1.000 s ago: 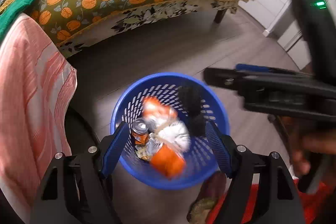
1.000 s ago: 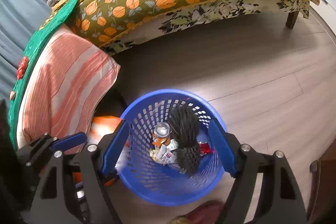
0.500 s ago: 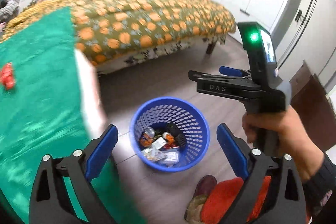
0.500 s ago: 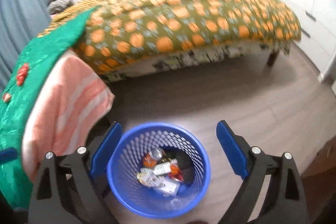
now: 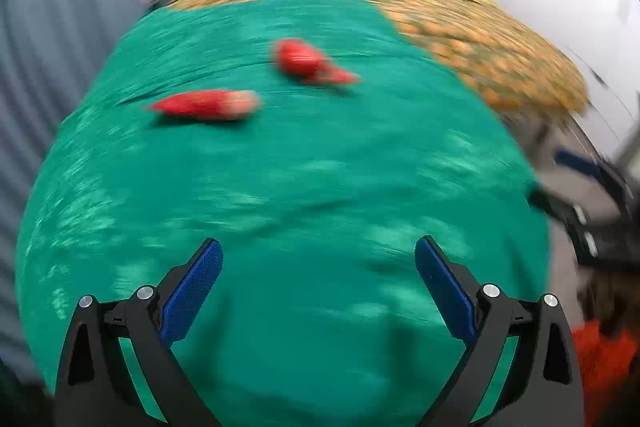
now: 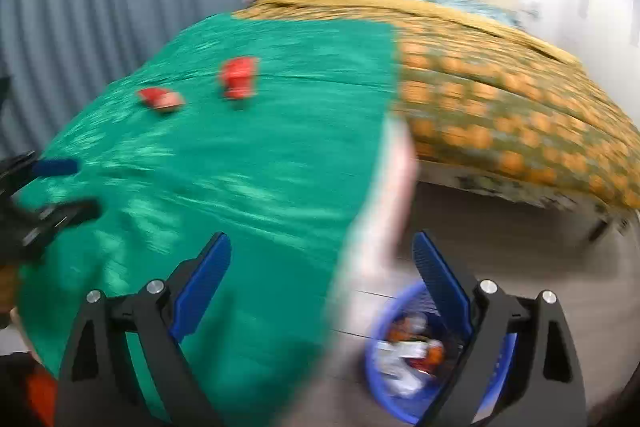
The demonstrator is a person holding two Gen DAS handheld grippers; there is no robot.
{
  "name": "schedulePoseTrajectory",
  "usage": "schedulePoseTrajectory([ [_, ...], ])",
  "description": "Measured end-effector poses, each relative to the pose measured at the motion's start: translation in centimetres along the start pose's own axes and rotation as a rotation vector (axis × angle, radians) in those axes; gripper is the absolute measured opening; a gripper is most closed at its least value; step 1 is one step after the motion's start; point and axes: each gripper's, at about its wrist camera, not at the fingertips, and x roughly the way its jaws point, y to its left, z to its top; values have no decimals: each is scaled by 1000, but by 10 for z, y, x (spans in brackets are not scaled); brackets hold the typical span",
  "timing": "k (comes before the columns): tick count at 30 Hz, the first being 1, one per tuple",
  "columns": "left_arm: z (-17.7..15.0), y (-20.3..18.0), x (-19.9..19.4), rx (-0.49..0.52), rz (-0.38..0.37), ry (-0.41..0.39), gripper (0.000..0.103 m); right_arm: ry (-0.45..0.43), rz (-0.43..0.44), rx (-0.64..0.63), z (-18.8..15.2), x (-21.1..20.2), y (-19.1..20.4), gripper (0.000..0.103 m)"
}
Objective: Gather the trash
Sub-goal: 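Move both open tools back over the red items on the cloth, then grasp the red snack bar with the left tool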
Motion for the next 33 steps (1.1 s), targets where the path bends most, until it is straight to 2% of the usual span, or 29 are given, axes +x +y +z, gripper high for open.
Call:
schedulePoseTrajectory([
  [5, 32, 67, 9, -206, 52, 8, 95, 80, 65, -63, 33, 51, 59, 90],
  [10, 69, 83, 31, -306, 78, 13, 96, 143, 52, -73, 36, 90, 77, 90],
  [15, 107, 71, 60, -308, 161, -12, 95, 142, 57, -69, 32, 89, 73, 90],
  [17, 119, 66, 78, -306, 215, -6, 95, 142, 48, -77, 33, 89, 74, 90],
  [21, 127, 65, 105, -314, 305, 29, 95, 143, 53, -72, 33, 89, 74, 91],
  [23, 125, 67, 112, -306, 328, 46, 95, 143, 53, -72, 33, 89, 74, 91],
  [29, 100, 87, 88, -188, 312, 37, 95, 143, 54, -71, 33, 89, 73, 91],
  [33, 91, 107, 76, -179, 215, 28, 95, 143, 54, -71, 33, 89, 73, 91],
])
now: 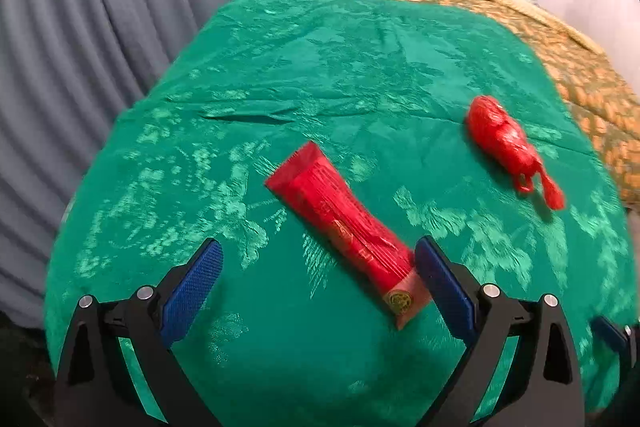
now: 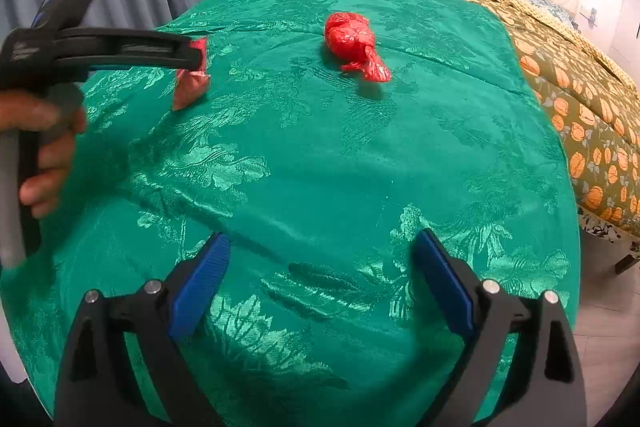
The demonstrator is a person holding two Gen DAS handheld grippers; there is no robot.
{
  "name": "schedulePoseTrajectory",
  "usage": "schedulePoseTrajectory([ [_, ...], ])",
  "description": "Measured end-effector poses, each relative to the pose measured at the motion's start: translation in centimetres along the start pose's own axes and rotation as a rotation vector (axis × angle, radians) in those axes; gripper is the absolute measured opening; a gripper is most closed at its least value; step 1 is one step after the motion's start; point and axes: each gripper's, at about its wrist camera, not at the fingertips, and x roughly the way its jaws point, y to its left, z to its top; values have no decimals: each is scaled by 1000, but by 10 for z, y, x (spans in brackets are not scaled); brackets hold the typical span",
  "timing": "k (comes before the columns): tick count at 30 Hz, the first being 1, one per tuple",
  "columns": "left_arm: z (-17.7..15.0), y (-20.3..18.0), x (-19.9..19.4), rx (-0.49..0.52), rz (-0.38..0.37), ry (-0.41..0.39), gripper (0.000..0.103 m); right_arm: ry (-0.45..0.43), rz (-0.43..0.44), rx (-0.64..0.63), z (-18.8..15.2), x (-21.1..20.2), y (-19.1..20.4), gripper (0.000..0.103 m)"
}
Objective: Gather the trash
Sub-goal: 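Grasp the red snack bar with the left tool, then grasp the red plastic bag with the right tool while the left tool holds the snack bar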
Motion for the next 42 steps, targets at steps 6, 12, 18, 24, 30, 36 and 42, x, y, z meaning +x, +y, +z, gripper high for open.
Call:
schedulePoseTrajectory([
  [6, 4, -17, 13, -5, -57, 5, 95, 0, 1, 0, 0, 0, 0, 91],
  [12, 1, -39, 28, -12, -4, 39, 72, 0, 1, 1, 0, 0, 0, 91],
  [18, -11, -29, 11, 39, -85, 38, 27, 0, 2, 1, 0, 0, 0, 91],
  [24, -57, -1, -34, 184, -212, 55, 27, 0, 1, 0, 0, 0, 0, 91],
  [30, -94, 19, -42, 217, -269, 42, 43, 0, -1, 0, -1, 0, 0, 91],
  [36, -96, 13, -32, 209, -197, -8, 79, 1, 2, 7, -2, 0, 0, 91],
  [42, -92, 19, -25, 170, -182, 8, 95, -13, 39, 42, 16, -3, -16, 91],
])
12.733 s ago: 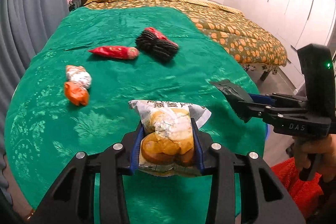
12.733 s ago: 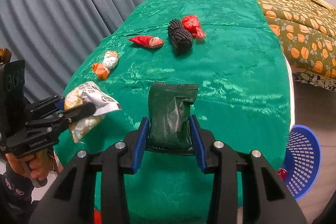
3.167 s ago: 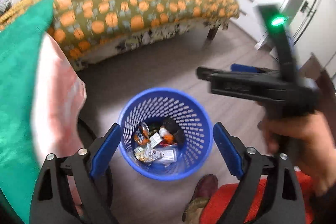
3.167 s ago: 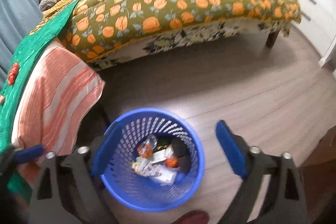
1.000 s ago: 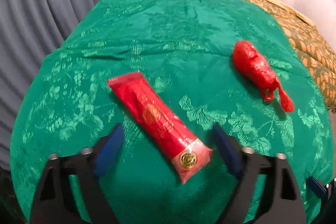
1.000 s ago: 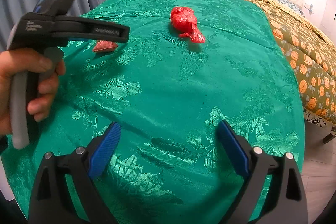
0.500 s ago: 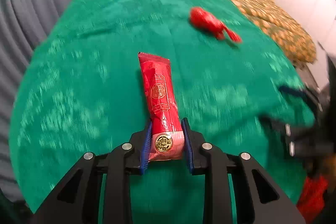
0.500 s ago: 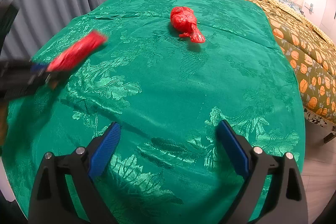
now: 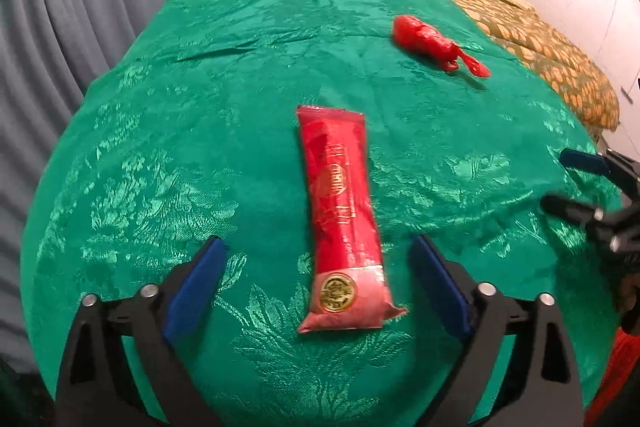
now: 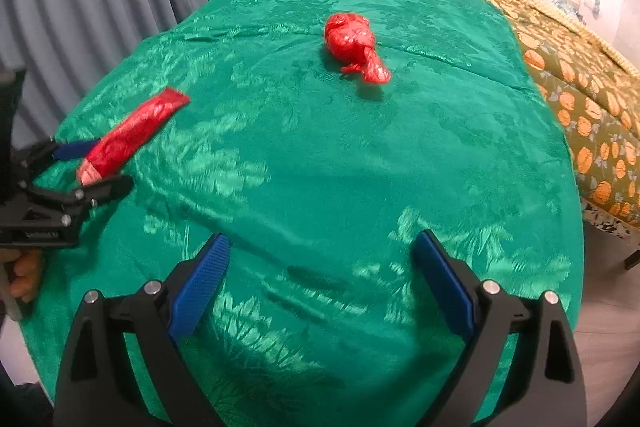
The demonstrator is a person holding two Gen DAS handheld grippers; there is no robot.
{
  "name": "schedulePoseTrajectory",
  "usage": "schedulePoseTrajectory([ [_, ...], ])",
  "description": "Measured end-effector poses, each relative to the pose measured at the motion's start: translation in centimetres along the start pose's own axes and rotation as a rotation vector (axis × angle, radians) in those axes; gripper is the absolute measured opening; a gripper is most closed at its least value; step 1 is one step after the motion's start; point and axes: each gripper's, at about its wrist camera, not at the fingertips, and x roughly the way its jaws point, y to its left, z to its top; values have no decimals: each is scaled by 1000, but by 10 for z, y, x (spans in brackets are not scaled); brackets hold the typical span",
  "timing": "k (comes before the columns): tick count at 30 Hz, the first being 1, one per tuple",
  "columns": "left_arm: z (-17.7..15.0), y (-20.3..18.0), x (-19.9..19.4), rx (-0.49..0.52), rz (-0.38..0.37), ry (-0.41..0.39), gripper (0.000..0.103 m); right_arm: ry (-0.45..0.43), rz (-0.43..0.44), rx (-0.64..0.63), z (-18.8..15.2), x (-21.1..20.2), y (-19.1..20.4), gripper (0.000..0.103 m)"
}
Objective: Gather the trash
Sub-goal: 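Grasp the red plastic bag with the right tool while the left tool holds the snack bar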
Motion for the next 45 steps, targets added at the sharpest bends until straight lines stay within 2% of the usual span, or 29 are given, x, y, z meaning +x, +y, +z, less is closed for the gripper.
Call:
schedulePoseTrajectory([
  [4, -1, 2, 0, 3, 6, 3, 97, -17, -30, -18, 39, 12, -6, 91],
  [7, -1, 3, 1, 1, 5, 2, 97, 22, -46, -57, 73, 39, -7, 91],
  [11, -2, 3, 1, -3, 6, 3, 98, 60, -74, -47, 112, 77, -9, 91],
  [13, -1, 2, 2, -1, 9, 3, 98, 90, -89, -39, 124, 93, -9, 90],
  [14, -1, 2, 2, -1, 9, 4, 98, 104, -99, -34, 131, 101, -8, 86],
  [18, -1, 2, 2, -1, 9, 3, 98, 96, -91, 11, 147, 113, -7, 81],
  [19, -1, 2, 2, -1, 9, 3, 98, 98, -74, 29, 149, 115, -6, 75],
  [20, -1, 2, 2, 0, 9, 4, 98, 105, -57, 39, 150, 117, -6, 60],
  [22, -1, 2, 2, 0, 8, 4, 98, 103, -56, 28, 152, 117, -3, 43],
  [26, -1, 2, 2, 0, 9, 3, 98, 94, -13, 16, 147, 106, 3, 43],
  [32, -1, 2, 2, 0, 9, 3, 98, 69, 28, -8, 119, 70, 7, 43],
  [36, -1, 2, 2, 0, 9, 3, 98, 69, 33, -45, 91, 37, 11, 43],
  [42, -1, 2, 2, 0, 8, 3, 98, 79, 48, -76, 27, -21, 24, 43],
  [45, -1, 2, 2, 0, 9, 4, 98, 81, 26, -73, 1, -35, 30, 43],
])
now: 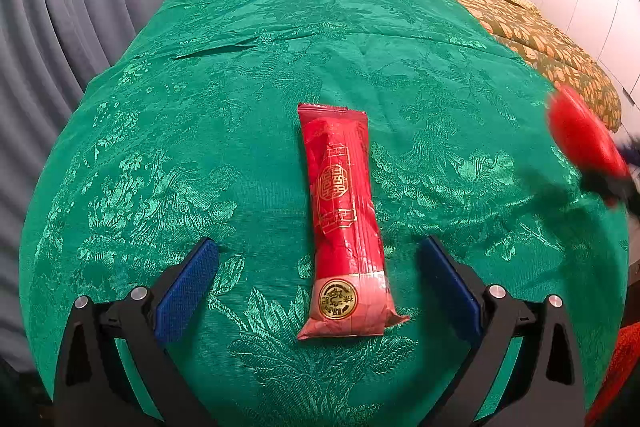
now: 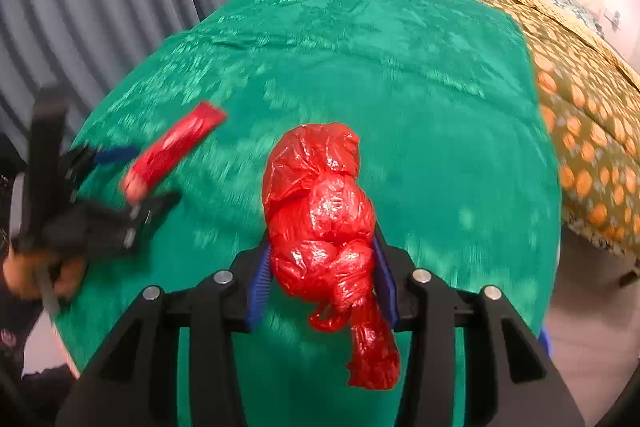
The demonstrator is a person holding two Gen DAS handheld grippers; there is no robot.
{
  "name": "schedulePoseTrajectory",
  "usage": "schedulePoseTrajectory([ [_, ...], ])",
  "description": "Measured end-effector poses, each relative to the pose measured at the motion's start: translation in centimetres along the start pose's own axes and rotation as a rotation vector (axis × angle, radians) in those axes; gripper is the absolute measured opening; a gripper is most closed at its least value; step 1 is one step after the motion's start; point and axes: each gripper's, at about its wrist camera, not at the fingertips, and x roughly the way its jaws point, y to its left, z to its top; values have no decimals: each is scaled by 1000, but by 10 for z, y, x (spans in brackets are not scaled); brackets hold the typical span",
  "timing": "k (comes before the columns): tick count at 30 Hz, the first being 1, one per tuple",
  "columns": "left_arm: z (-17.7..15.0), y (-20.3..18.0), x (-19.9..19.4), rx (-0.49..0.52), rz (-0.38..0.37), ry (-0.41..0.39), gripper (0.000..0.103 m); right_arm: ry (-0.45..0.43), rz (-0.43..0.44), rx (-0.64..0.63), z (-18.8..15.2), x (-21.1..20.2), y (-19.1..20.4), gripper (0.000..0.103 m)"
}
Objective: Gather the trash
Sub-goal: 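Grasp the red plastic bag with the right tool while the left tool holds the snack bar, then carry the red snack bar and red bag to the wastebasket and release both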
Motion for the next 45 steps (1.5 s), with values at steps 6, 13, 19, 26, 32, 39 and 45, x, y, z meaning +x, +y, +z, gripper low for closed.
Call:
schedulePoseTrajectory([
  [6, -1, 1, 0, -3, 3, 0, 98, 27, -32, -6, -47, 3, 16, 44],
  [13, -7, 4, -8, 55, -66, 16, 98, 4, 52, 55, -65, -14, 6, 77],
  [19, -4, 18, -25, 43, -153, -4, 98, 15, 74, 55, -58, -26, -5, 77],
  [26, 14, -3, -10, 106, -131, 62, 75, 77, 86, -18, -44, -13, 3, 76],
  [32, 13, -15, -9, 142, -107, 62, 45, 111, 114, 16, -38, 3, -6, 55],
  [39, 12, -15, -29, 124, -119, 16, 24, 15, 139, 91, -43, -23, -16, 43],
  [45, 9, -62, -59, 149, -214, -16, 24, -65, 163, 176, -65, -59, -45, 43],
])
